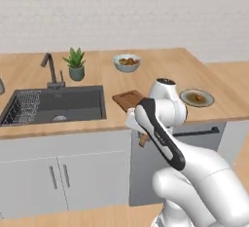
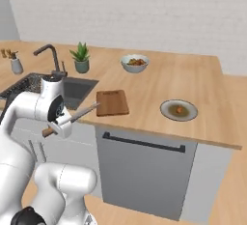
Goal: Pick up the knife from the drawer and place it on the cutting board. Then place the meat from the plate to the cutting board.
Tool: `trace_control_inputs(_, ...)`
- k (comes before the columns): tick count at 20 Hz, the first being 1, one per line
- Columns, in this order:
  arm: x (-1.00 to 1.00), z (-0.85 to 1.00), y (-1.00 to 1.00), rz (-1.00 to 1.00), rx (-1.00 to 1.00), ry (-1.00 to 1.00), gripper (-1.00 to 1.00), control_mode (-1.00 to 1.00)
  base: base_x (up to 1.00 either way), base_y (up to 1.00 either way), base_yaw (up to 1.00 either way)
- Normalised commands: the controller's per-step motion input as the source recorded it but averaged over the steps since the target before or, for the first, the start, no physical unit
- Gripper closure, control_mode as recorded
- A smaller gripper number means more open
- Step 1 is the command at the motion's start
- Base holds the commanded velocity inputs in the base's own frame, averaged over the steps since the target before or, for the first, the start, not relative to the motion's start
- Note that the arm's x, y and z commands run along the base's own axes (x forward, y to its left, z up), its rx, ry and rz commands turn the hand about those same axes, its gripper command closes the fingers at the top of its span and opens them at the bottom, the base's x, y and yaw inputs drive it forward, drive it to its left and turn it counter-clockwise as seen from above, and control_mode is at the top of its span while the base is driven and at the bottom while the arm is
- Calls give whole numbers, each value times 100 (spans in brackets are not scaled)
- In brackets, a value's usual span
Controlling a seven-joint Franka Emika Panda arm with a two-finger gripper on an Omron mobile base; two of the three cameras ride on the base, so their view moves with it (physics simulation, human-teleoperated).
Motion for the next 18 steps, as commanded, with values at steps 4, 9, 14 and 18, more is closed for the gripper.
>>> trace_control_inputs(4, 0, 0, 0, 0, 0, 0, 100, 100, -5, -100, -15)
trace_control_inputs(9, 0, 0, 0, 0, 0, 0, 100, 100, -19, -87, 31)
trace_control_inputs(14, 0, 0, 0, 0, 0, 0, 100, 100, -7, -41, 42)
trace_control_inputs(18, 0, 0, 0, 0, 0, 0, 100, 100, 31, 18, -2)
